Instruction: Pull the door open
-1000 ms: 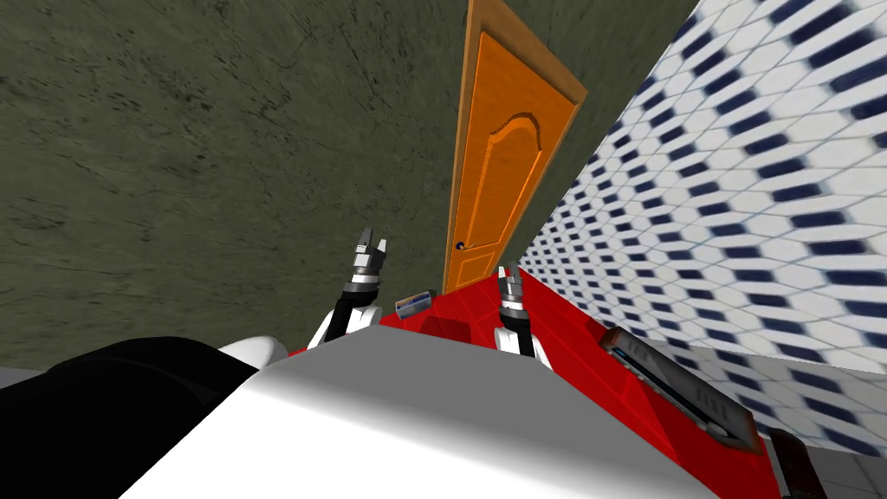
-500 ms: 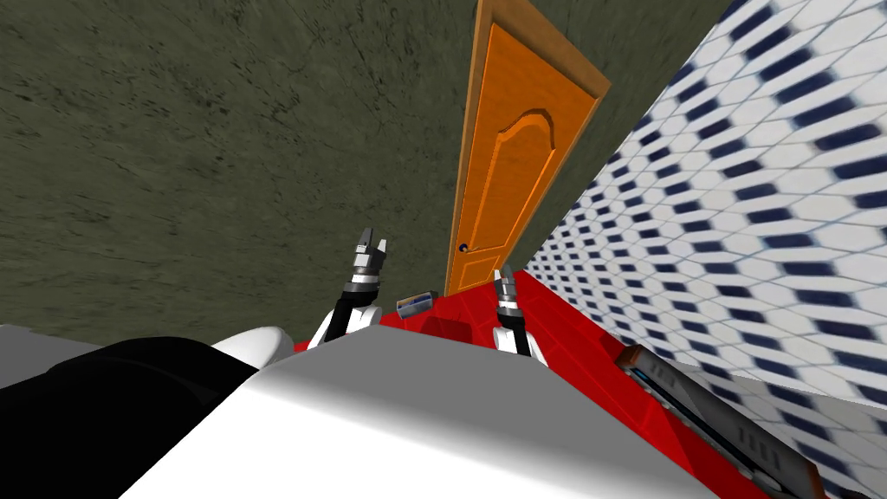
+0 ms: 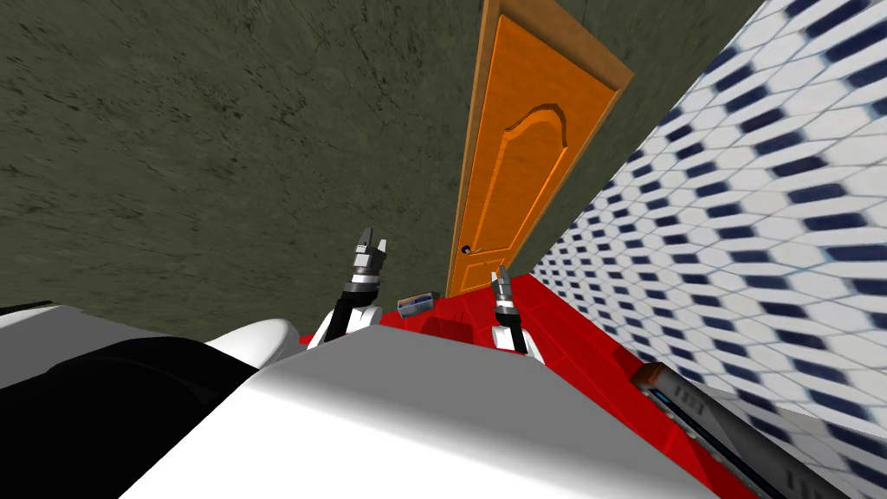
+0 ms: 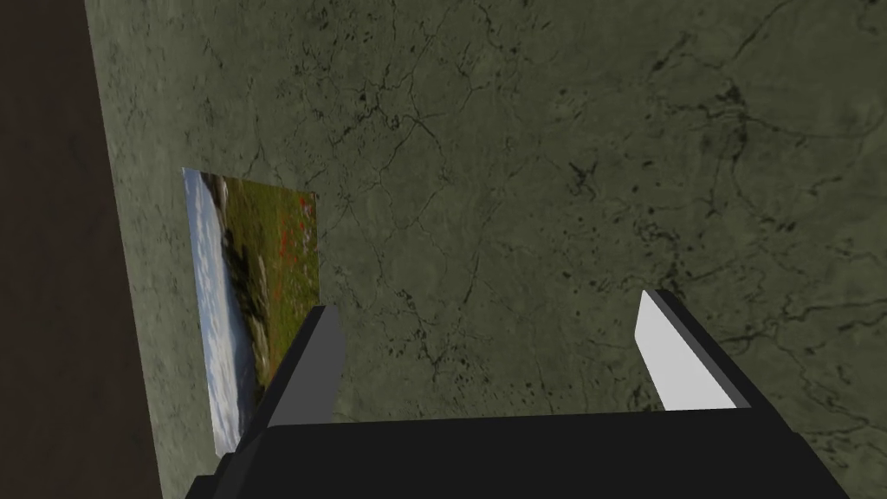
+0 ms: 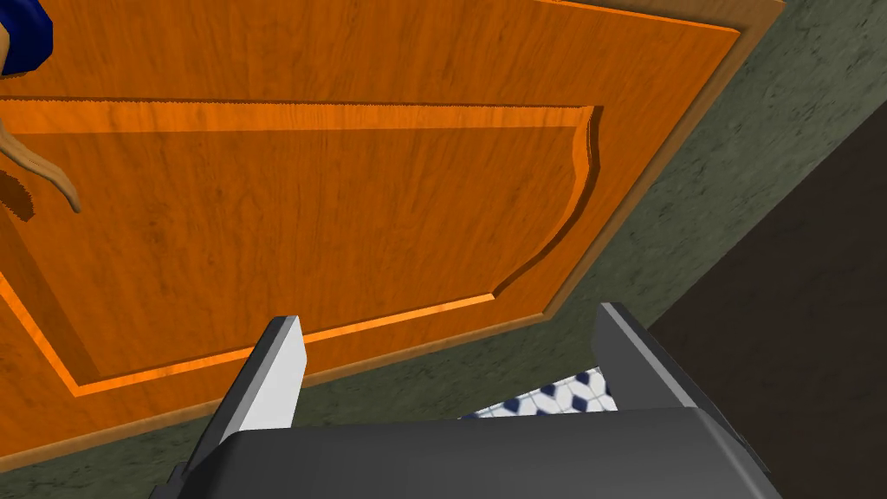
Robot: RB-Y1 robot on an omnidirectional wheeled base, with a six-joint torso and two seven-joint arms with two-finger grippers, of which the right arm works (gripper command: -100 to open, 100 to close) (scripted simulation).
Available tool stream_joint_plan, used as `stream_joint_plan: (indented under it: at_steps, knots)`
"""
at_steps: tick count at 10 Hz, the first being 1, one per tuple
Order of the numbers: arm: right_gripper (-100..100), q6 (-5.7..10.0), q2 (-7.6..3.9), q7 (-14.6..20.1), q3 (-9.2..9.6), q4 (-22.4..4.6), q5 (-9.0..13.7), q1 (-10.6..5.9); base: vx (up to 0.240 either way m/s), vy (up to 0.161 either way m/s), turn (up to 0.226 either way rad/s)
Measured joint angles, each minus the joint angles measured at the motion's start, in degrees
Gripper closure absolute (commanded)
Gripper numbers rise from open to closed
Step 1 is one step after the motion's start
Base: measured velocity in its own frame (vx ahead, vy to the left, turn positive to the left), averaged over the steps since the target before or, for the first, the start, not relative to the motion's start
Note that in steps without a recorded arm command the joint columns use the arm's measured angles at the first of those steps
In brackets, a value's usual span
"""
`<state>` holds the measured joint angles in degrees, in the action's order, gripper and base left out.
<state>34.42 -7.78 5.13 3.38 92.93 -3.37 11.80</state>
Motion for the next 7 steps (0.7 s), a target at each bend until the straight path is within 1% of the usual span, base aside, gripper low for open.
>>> stream_joint_plan:
  at_steps: [1, 2, 3, 4, 5, 6, 7]
  knots:
    - [-100, 0.17, -0.21, 0.2, 0.00, -1.2, 0.1, -0.26, 0.044, -0.045, 0.158]
    - [-100, 0.50, -0.68, 0.5, -0.10, -2.8, 0.2, -1.08, 0.028, -0.042, 0.064]
    - [-100, 0.72, -0.59, 0.5, 0.01, -4.2, 0.1, -1.48, 0.029, -0.044, 0.132]
    - [-100, 0.89, -1.03, 0.7, -0.06, -5.7, 0.3, -2.25, 0.040, -0.041, 0.069]
    - [-100, 0.90, -1.24, 0.9, -0.08, -6.9, 0.3, -2.64, 0.047, -0.045, 0.146]
    - [-100, 1.08, -1.58, 1.2, -0.19, -8.7, 0.4, -3.85, 0.034, -0.045, 0.066]
    - [-100, 1.33, -1.81, 1.4, -0.22, -10.2, 0.5, -4.23, 0.030, -0.048, 0.139]
